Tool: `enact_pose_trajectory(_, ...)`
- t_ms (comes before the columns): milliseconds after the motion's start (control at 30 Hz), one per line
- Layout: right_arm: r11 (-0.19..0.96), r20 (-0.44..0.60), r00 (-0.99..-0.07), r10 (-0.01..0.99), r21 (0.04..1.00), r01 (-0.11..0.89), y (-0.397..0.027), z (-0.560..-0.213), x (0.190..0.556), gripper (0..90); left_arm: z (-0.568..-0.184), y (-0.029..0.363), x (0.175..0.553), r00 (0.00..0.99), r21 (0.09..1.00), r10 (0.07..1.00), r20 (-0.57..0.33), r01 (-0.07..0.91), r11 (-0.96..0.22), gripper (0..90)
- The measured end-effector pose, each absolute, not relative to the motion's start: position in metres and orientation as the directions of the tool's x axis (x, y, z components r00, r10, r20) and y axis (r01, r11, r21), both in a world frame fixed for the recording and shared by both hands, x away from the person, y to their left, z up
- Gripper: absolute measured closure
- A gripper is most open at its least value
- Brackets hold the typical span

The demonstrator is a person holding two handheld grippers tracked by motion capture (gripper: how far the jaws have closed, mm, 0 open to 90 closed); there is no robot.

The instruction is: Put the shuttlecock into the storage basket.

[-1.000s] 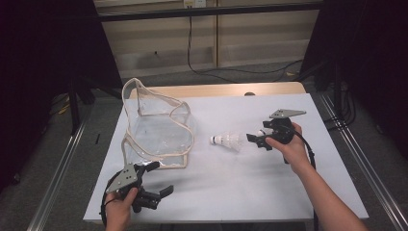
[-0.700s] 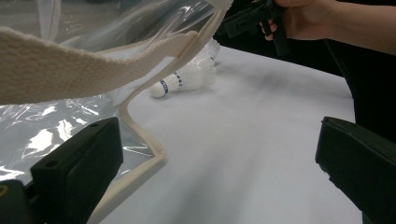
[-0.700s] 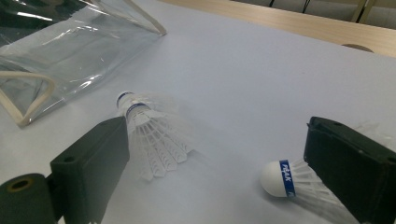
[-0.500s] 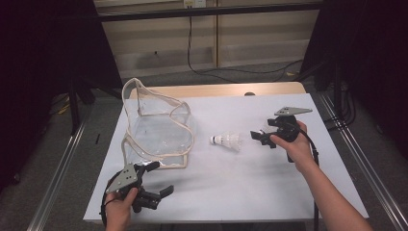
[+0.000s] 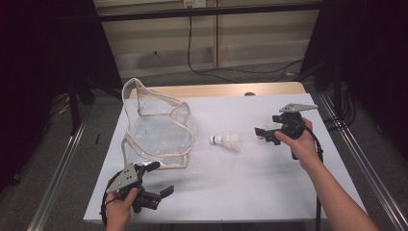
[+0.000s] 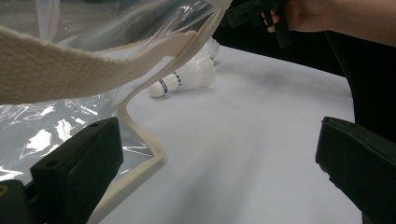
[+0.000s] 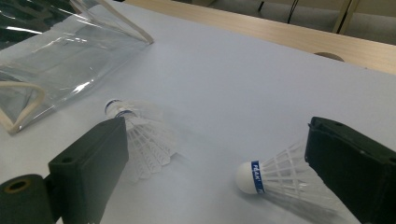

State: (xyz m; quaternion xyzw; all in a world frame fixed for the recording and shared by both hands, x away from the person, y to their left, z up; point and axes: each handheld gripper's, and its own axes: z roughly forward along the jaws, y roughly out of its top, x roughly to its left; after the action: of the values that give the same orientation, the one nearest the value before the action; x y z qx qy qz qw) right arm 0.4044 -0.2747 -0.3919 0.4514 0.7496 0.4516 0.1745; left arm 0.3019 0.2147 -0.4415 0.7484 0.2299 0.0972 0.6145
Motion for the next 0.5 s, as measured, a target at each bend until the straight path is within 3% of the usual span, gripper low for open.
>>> enact_pose_trajectory(500,0.184,0.143,-0.518,0.843,0.828,0.529,-0.2771,-0.3943,0.4093,3.9,-0.4413,0.2167,0.3028,0.873,0.965,0.468,-0.136,0.223,-0.135,0.9)
